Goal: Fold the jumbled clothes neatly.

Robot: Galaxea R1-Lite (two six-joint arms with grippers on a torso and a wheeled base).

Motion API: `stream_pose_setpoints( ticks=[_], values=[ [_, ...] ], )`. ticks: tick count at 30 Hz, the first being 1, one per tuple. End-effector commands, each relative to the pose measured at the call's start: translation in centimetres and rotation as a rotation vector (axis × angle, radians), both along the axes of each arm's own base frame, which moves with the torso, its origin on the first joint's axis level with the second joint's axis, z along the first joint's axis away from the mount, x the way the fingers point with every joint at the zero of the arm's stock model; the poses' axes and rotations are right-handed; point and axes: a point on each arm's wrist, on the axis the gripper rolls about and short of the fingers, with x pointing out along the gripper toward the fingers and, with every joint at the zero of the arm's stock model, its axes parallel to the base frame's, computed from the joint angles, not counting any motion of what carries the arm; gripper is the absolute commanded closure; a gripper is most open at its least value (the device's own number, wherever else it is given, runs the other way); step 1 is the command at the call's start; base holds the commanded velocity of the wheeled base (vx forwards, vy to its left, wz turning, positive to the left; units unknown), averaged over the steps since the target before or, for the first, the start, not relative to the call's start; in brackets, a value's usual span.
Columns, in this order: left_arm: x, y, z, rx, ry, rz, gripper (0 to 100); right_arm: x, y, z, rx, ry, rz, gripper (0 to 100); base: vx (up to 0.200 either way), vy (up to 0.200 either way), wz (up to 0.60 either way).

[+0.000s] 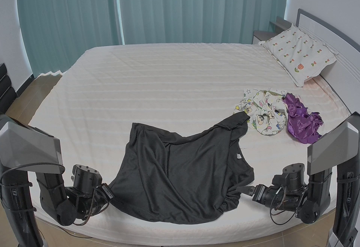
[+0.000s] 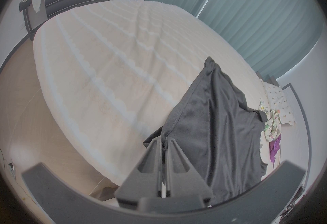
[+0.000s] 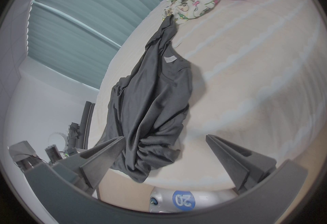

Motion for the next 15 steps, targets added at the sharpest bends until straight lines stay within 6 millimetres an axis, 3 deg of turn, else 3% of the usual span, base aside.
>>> stream_pose_setpoints(
  ticks=[1,14,15],
  values=[
    [-0.4,0.2,2.7,-0.026,-0.075,0.001,100,0.5,2.7,-2.5,-0.050,0.003,0.055,0,0.000,0.000,0.00],
    [-0.2,0.2,3.3,-0.031,-0.092,0.004,100,1.1,3.6,-4.5,-0.214,-0.088,0.199,0,0.000,0.000,0.00],
    [-0.2,0.2,3.3,-0.030,-0.090,0.004,100,1.1,3.6,-4.4,-0.225,-0.093,0.196,100,0.000,0.000,0.00]
  ],
)
